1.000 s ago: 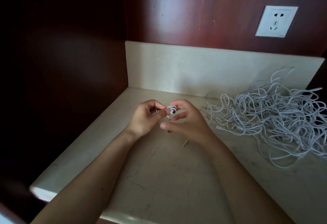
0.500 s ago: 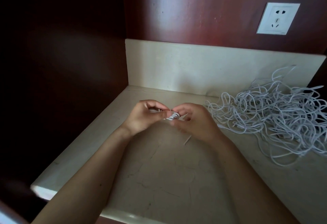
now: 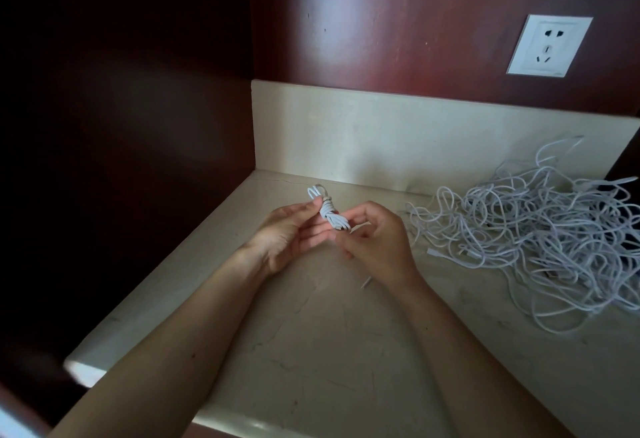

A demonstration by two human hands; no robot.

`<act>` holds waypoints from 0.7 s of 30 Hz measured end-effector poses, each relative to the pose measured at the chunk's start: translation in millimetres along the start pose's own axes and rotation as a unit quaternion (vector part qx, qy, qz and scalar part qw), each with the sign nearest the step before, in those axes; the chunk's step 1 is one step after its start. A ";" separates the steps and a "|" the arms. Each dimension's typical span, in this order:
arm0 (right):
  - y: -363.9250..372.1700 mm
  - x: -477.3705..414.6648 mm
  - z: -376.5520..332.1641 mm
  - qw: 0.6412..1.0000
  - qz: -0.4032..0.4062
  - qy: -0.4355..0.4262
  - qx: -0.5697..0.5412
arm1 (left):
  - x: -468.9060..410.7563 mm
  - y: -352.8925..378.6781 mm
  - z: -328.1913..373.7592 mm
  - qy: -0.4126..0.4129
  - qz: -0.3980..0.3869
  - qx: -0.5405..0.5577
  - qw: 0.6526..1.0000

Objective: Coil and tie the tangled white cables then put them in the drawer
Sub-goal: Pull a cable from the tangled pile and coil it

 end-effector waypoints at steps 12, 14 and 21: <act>14.1 5.7 -14.7 0.966 -0.037 -0.123 0.225 | -4.3 -5.0 9.0 0.162 0.004 -0.222 0.961; 19.1 0.1 -19.5 0.947 -0.036 -0.148 0.283 | -7.8 -13.3 19.0 0.192 0.041 -0.273 0.942; 51.0 -43.4 -26.4 0.857 -0.143 -0.161 0.468 | -30.9 -33.9 63.6 0.210 0.152 -0.447 0.856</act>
Point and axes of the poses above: each hand's wrist, its own x-axis away from the middle knuckle, its own y-axis out of the palm, z = x × y, the point moved 5 cm from there along -x, towards the middle knuckle, and after that the axes turned 15 degrees about x, right-handed, at the moved point
